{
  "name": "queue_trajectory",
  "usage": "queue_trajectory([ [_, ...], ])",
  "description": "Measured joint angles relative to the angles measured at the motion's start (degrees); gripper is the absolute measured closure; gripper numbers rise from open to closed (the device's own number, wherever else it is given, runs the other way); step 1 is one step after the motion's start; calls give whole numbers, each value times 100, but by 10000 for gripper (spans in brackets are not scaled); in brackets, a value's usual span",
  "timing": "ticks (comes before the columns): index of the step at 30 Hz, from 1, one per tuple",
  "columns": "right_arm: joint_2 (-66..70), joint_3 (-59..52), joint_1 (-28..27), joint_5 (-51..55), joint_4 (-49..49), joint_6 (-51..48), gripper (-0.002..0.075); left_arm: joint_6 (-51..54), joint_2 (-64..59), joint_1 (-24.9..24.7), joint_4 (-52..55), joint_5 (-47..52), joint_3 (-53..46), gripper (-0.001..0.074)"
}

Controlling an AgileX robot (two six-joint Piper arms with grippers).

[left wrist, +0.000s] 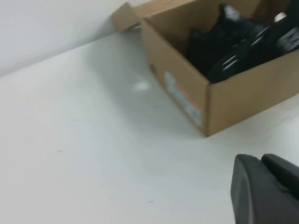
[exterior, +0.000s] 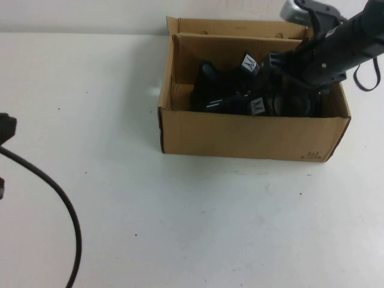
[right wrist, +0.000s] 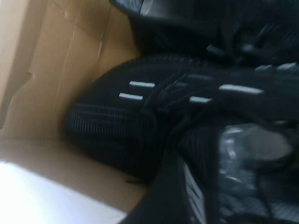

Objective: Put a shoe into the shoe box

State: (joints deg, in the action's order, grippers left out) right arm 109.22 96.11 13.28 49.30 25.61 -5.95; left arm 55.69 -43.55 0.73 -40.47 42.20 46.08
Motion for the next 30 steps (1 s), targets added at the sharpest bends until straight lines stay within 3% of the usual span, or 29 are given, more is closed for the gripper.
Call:
queue_trajectory([
  [3,-420,0,0,19,-311,-91,181,-24,0,0,380,-314,25,736],
  [6,-923,0,0,49,-398,-354,265,-471,0,0,393,-931,25,736],
  [8,-1283,0,0,80,-509,-433,373,-692,0,0,295,-1286,25,736],
  [11,-1937,0,0,136,-891,-485,601,-880,0,0,158,-1461,38,736],
  [14,-2581,0,-6,136,-1141,-485,700,-942,52,-4,6,-1251,38,736],
  [20,-4089,-629,-14,-531,-1090,-595,736,-344,531,-403,-786,-880,-401,736],
  [24,-5288,-1937,-18,-1207,-1036,-609,741,399,1315,-503,-1323,-923,-852,736],
  [30,-7016,-4060,-27,-1651,-910,-810,741,475,2736,-515,-2000,-1819,-1612,736],
])
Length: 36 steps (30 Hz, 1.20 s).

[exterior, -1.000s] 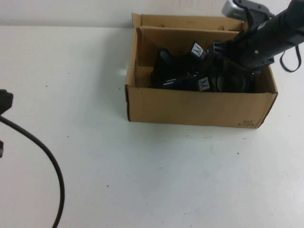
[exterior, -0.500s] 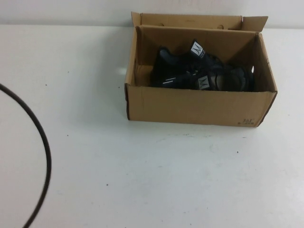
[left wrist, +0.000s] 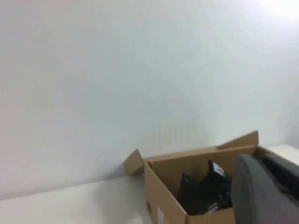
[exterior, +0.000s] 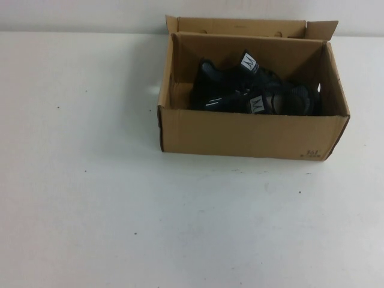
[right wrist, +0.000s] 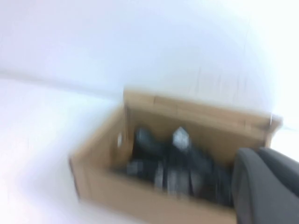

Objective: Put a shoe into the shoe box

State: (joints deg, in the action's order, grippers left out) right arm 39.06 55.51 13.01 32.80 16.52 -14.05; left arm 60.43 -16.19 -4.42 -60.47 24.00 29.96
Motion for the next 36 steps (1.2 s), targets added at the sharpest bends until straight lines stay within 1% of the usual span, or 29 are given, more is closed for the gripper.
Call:
queue_trajectory([
  [4,-1050,-1550,0,-118,23,-330,741,62,549,0,-309,-565,-611,736],
  [7,-1923,-2596,0,-591,23,-399,741,112,564,0,-345,-658,-922,736],
  [11,-2940,-3821,0,-1279,0,-407,741,162,514,0,-376,-597,-1023,736],
  [14,-3477,-4430,0,-1619,-30,-410,741,176,502,-123,-399,-674,-1023,736],
  [16,-3744,-4625,0,-1822,-30,-410,741,176,502,-375,-422,-815,-1023,736],
  [20,-3914,-4667,0,-1918,28,-410,741,320,502,-911,-422,-880,-1023,736],
  [22,-3927,-4681,0,-1917,50,-410,741,347,502,-1054,-422,-880,-1023,736],
  [24,-3927,-4681,0,-1917,95,-410,741,368,502,-1093,-422,-880,-1023,736],
  [26,-3927,-4681,0,-1917,453,-410,741,368,502,-1096,-422,-890,-1023,736],
  [31,-3927,-4681,0,-1951,2180,-410,741,368,502,-1096,-422,-891,-1028,736],
  [34,-3927,-4681,0,-1948,2807,-410,741,368,502,-1096,-422,-891,-1028,736],
  [36,-3927,-4681,0,-1890,3005,-410,741,368,502,-1096,-422,-891,-1028,736],
])
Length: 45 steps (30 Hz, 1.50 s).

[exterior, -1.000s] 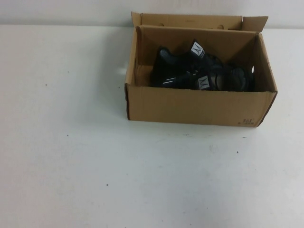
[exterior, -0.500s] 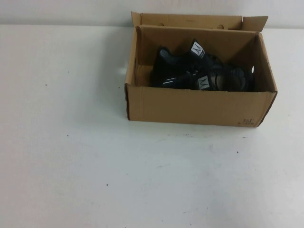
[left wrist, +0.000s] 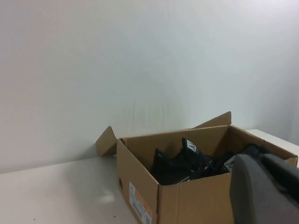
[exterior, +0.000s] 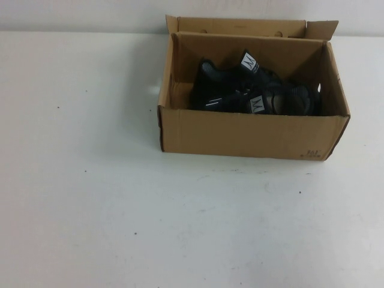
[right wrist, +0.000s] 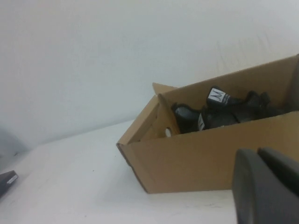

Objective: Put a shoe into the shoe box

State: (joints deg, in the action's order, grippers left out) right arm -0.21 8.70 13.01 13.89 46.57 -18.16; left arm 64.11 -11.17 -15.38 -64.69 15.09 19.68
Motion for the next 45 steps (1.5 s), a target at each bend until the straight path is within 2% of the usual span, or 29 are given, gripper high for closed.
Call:
queue_trajectory([
  [7,0,0,0,393,149,0,741,0,27,0,0,-76,-39,736],
  [11,0,0,0,671,157,0,741,-35,596,0,0,-556,-177,736],
  [13,0,0,0,819,181,0,741,-290,956,0,334,-733,-267,736],
  [15,0,0,0,948,181,0,741,-1215,1158,0,1373,-769,-390,736],
  [20,-10,-4,0,1242,181,0,741,-5392,1197,0,5430,-429,-1069,736],
  [21,-10,-4,0,1304,181,0,741,-5998,1197,0,6026,-357,-1219,736],
  [23,-10,-4,0,1412,181,0,741,-6549,1197,0,6647,-235,-1615,736],
  [26,-10,-4,0,1563,181,0,741,-6481,1197,0,6865,0,-2002,736],
  [31,-10,-4,0,1774,181,0,741,-6261,1197,0,6785,674,-2112,736],
  [45,-10,-4,0,1998,181,0,741,-6226,1197,0,6676,708,-2112,736],
])
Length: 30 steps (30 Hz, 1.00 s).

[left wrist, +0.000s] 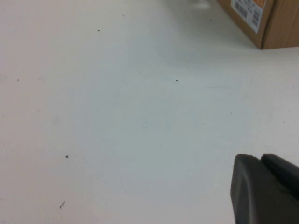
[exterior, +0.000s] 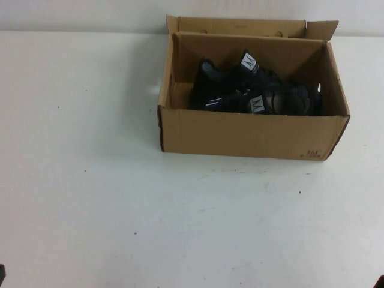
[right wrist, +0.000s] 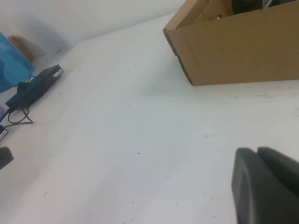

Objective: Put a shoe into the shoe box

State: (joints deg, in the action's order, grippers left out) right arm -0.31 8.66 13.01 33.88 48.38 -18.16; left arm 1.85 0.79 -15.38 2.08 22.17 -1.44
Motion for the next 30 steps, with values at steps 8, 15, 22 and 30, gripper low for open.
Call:
queue_trajectory([
  [8,0,0,0,4,0,0,741,0,0,0,-21,0,0,736],
  [15,0,0,-181,-1031,-477,-434,741,0,0,0,-21,0,0,736],
  [22,0,0,-266,-1593,-1302,-1065,741,4,0,0,-21,0,0,736],
  [30,0,-331,-266,-1637,-4201,1272,741,4,0,0,-21,0,0,736],
])
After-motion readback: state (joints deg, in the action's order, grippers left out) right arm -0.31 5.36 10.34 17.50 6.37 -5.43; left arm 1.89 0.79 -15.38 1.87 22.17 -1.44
